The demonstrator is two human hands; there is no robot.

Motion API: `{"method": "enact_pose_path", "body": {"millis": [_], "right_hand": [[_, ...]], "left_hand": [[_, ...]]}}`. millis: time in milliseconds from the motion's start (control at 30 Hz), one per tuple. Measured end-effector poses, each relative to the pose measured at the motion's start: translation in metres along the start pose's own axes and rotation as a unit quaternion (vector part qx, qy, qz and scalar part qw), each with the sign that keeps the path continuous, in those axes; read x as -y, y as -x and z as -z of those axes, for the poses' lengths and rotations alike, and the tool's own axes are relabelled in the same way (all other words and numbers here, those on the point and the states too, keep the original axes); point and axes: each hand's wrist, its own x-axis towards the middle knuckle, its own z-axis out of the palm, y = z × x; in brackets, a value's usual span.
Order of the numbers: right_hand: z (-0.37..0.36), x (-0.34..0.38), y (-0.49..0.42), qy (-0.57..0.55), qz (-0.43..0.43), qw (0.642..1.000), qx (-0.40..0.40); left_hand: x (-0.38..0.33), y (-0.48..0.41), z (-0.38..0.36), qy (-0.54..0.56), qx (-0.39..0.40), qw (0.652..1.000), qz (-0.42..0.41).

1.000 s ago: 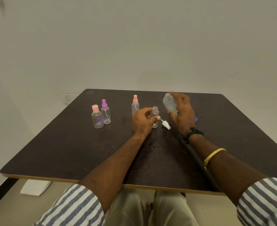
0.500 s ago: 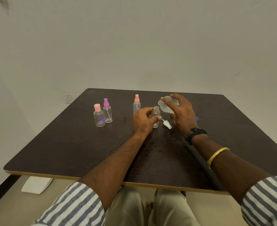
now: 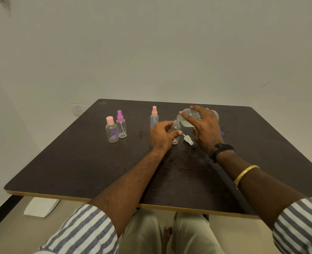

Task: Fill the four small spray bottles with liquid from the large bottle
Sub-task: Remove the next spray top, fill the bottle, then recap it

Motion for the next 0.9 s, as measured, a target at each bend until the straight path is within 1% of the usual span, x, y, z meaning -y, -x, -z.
{"method": "enact_pose_path", "body": {"millis": [433, 667, 900], "right_hand": [[0.0083, 0.0047, -0.0014, 0.002, 0.012, 1.0, -0.014], [0.0084, 0.0053, -0.0014, 0.006, 0.023, 0.999, -0.04], [0.0065, 0.0016, -0.0015, 0.014, 0.023, 0.998, -0.048]], "left_hand": [[-0.0017, 0.0013, 0.0007, -0.001, -0.004, 1.0, 0.005], [0.0001, 0.0023, -0.0001, 0.001, -0.002, 1.0, 0.002], [-0.0012, 0.0025, 0.0008, 0.004, -0.006, 1.0, 0.005]]}}
